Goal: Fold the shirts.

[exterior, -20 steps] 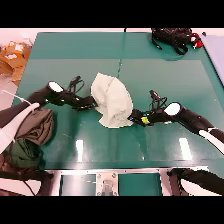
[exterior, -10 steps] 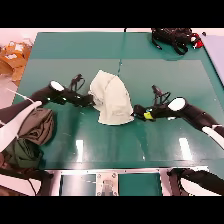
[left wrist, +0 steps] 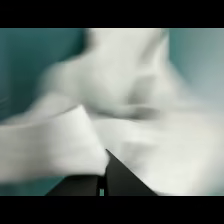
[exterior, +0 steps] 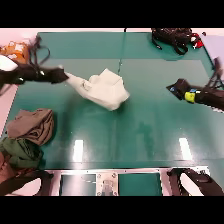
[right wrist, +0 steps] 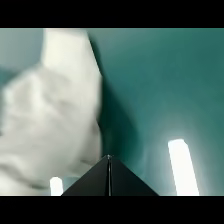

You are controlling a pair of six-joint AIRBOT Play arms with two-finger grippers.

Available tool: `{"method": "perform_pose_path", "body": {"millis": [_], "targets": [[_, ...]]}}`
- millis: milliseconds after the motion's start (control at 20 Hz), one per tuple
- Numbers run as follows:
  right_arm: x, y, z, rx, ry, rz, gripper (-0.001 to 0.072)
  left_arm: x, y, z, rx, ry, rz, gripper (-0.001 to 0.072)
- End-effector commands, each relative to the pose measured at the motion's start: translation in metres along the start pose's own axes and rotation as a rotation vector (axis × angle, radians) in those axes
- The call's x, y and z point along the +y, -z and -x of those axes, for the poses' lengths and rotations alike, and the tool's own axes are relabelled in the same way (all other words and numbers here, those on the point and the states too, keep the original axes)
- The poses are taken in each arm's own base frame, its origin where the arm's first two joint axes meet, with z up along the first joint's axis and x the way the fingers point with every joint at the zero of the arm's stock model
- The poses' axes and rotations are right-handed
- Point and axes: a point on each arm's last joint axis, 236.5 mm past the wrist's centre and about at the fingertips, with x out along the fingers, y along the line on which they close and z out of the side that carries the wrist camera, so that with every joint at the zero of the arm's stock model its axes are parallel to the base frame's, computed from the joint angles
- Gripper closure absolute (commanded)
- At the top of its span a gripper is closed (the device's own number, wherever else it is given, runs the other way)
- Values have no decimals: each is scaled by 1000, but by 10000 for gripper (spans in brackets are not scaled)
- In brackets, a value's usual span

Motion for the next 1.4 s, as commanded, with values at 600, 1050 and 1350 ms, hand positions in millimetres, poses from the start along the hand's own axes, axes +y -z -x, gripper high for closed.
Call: {"method": "perform_pose_path", "body": {"millis": [600, 1050, 1350], "targets": [[65, 32, 69, -16, -183, 104, 696, -138, -10, 129, -176, 216, -175, 684], [-5, 68, 29, 60, -71, -29, 696, -277, 97, -32, 112, 598, -201, 685], [-105, 21, 64, -104, 249, -81, 695, -361, 163, -137, 283, 690, -282, 683]]}}
